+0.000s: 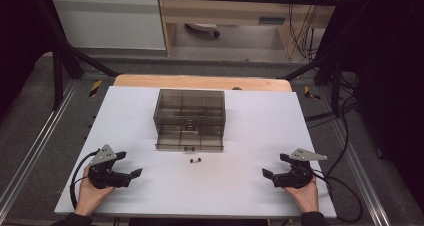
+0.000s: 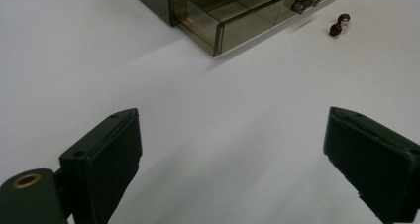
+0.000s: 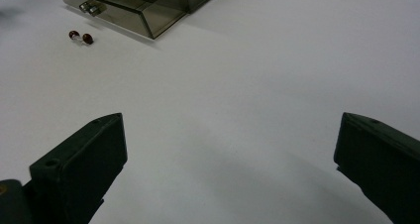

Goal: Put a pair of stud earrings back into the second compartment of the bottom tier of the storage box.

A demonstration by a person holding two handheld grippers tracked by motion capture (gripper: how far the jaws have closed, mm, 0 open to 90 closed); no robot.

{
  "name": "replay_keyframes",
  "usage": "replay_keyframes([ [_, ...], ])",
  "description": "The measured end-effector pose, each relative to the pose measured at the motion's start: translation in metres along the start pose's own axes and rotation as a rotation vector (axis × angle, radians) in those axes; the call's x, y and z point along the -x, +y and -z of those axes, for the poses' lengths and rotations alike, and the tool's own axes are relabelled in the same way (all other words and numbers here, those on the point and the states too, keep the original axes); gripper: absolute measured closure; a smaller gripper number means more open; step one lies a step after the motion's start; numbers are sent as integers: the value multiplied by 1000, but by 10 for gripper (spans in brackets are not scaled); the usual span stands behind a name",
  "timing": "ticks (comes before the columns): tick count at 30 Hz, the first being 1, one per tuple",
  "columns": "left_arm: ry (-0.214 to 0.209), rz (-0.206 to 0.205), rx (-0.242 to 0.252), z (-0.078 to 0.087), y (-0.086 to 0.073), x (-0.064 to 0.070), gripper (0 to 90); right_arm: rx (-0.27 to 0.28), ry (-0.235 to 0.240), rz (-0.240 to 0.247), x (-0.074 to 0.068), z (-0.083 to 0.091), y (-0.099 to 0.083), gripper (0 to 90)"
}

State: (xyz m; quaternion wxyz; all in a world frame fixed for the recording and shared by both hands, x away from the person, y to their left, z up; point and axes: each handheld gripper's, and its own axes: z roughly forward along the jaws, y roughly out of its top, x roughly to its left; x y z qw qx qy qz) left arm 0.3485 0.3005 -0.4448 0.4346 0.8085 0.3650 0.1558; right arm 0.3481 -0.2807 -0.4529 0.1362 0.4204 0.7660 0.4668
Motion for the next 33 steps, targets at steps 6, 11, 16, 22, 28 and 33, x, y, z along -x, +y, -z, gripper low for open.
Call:
replay_keyframes([
  [6,-15,-12,4,-3,6,7,77,-8,-6,6,0,0,0,8],
  [11,-30,-15,3,-9,11,14,78,-8,-7,12,0,0,0,8],
  [16,-40,-25,-23,-19,16,23,79,-14,-9,13,0,-1,0,7],
  [22,-50,-31,-27,-26,24,32,81,-14,-11,10,-1,-1,0,7],
  [28,-63,-49,-30,-34,35,42,84,-16,-10,16,-1,-1,0,6],
  [33,-81,-60,-37,-43,45,51,88,-19,-8,18,-1,-1,0,6],
])
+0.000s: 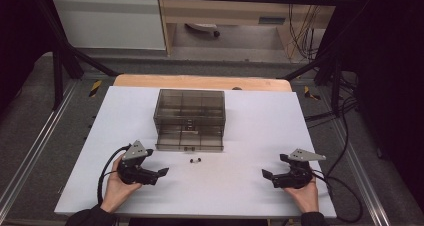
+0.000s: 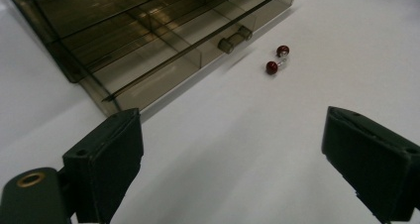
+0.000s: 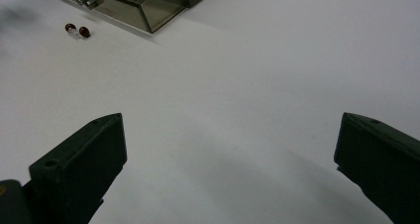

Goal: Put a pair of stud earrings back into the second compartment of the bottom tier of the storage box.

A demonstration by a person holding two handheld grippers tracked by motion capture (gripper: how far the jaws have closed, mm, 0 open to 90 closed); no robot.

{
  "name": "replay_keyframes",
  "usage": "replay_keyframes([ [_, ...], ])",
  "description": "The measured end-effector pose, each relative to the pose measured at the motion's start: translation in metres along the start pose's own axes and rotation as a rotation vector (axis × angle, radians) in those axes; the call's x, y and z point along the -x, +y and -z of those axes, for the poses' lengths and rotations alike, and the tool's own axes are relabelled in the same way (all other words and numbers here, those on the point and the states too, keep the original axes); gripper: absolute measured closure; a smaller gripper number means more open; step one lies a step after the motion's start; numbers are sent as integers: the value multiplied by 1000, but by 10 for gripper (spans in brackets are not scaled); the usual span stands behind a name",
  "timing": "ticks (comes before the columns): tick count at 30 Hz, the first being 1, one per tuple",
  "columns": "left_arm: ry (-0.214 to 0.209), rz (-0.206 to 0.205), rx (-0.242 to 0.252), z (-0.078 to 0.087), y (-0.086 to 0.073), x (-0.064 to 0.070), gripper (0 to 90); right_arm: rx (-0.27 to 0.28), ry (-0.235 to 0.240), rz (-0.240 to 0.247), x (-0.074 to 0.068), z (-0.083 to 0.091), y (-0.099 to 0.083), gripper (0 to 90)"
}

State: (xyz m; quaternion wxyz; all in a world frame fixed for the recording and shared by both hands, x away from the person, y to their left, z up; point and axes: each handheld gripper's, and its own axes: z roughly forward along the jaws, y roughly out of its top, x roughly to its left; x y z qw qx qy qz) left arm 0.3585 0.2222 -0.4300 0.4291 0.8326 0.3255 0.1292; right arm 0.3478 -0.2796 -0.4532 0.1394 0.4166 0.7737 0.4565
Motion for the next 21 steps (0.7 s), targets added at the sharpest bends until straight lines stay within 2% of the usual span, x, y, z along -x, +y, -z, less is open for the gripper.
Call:
replay_keyframes([
  [14,-39,-28,-40,-30,22,20,112,-6,-2,3,0,-1,0,6],
  [21,-55,-30,-64,-44,31,27,176,-10,-3,0,-1,-1,-1,6],
])
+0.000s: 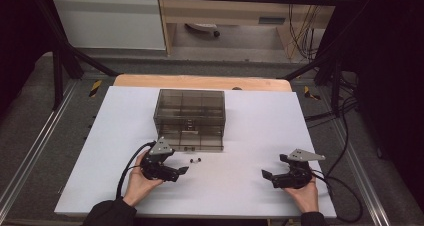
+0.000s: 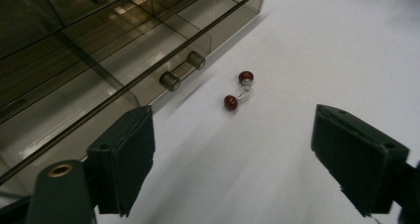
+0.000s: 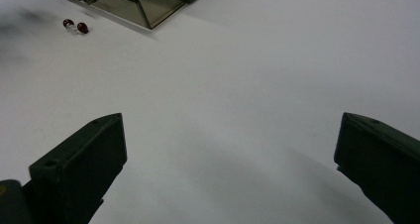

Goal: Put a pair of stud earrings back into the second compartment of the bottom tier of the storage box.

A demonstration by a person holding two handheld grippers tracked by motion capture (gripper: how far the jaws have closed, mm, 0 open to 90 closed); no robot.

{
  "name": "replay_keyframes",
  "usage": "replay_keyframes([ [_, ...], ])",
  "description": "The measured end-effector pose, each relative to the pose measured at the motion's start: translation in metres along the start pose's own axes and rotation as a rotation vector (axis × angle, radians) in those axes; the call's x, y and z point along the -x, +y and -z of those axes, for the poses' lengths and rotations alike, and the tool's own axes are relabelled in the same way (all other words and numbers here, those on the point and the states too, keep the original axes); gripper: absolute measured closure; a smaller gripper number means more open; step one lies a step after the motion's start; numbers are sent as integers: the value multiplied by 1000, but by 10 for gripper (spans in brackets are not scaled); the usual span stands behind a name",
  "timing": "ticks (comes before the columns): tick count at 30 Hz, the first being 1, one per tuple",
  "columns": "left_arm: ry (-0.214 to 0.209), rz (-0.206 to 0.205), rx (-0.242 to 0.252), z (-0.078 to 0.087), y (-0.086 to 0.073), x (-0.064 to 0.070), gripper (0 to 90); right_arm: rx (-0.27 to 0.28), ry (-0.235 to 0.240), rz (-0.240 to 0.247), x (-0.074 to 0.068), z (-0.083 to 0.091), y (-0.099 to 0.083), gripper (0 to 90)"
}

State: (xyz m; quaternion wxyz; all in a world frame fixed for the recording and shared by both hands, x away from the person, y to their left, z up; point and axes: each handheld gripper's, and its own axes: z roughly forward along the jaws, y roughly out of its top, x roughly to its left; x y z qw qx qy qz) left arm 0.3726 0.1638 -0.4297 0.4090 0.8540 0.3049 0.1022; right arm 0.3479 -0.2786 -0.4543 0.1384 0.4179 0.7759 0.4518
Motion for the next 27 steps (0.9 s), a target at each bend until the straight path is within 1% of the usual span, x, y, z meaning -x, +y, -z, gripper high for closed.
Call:
replay_keyframes([
  [2,-2,1,-5,-4,2,1,189,1,1,3,0,0,0,6],
  [3,-3,2,-9,-5,4,2,217,-1,-1,1,0,0,0,6],
  [5,-8,2,-20,-9,6,3,231,0,0,3,0,0,0,6],
  [9,-4,1,-43,-18,10,5,297,1,-1,1,0,0,0,6],
  [11,-11,4,-57,-22,12,5,347,0,0,-1,0,0,0,6],
  [13,-12,13,-62,-26,13,5,360,1,0,1,0,0,0,6],
  [15,-4,13,-67,-29,15,5,384,1,0,1,0,0,0,6],
  [16,6,12,-72,-30,15,5,414,0,0,1,0,0,0,6],
  [17,14,6,-76,-31,16,5,414,0,0,1,0,0,0,6],
  [18,15,8,-74,-32,17,5,445,-1,-1,1,0,0,0,6],
  [19,14,7,-78,-33,17,5,445,-1,-1,1,0,0,0,6],
  [23,23,16,-87,-39,18,5,497,-1,-1,1,0,0,0,6],
  [27,24,6,-94,-43,19,5,531,2,0,-2,0,0,0,7],
])
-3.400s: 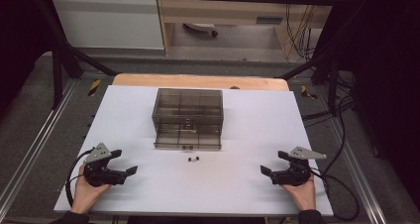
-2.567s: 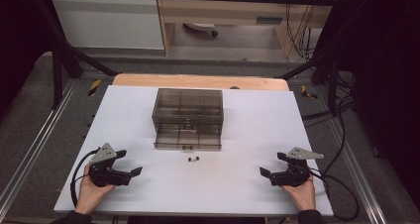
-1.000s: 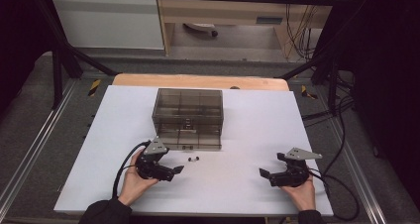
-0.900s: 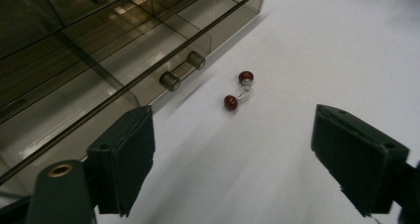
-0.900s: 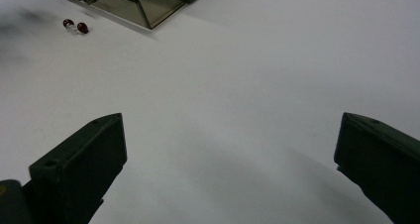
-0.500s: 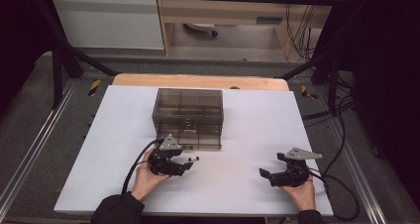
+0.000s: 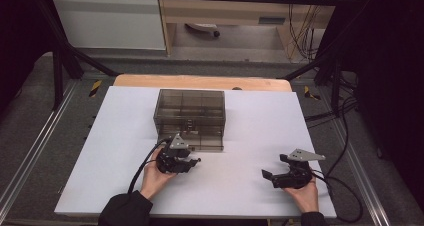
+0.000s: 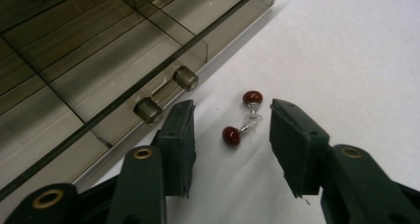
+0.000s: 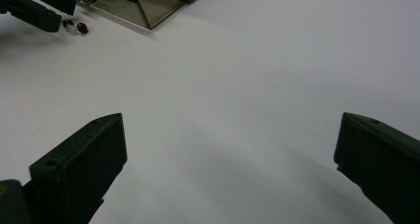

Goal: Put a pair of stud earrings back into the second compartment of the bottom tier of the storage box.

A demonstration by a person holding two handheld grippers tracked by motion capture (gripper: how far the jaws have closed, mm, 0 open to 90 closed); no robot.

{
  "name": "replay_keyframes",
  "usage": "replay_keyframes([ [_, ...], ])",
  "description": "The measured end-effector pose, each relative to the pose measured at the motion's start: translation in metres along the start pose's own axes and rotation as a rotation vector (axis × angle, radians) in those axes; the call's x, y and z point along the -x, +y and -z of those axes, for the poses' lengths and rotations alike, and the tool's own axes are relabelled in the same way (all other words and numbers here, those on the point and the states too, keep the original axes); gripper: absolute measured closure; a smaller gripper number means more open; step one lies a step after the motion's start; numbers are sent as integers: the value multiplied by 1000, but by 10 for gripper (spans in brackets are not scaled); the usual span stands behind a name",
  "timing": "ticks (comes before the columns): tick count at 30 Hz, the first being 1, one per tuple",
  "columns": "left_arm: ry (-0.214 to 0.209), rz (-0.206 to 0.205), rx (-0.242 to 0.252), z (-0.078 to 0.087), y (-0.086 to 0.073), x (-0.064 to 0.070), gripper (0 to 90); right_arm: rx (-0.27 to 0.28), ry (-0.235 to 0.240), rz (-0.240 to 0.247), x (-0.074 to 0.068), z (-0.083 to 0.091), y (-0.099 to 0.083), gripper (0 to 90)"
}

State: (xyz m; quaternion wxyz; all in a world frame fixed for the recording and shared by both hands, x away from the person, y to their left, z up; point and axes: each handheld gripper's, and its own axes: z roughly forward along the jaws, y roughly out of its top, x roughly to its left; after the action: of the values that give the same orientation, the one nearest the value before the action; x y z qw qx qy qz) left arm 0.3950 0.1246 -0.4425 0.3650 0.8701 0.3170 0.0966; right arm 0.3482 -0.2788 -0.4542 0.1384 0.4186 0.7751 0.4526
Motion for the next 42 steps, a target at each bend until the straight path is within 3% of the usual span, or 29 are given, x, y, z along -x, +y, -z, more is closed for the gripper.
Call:
replay_keyframes([
  [20,-10,-17,-15,-7,0,0,726,-3,3,-1,0,0,0,7],
  [42,2,-29,-29,-5,0,3,746,-3,2,0,0,0,0,8],
])
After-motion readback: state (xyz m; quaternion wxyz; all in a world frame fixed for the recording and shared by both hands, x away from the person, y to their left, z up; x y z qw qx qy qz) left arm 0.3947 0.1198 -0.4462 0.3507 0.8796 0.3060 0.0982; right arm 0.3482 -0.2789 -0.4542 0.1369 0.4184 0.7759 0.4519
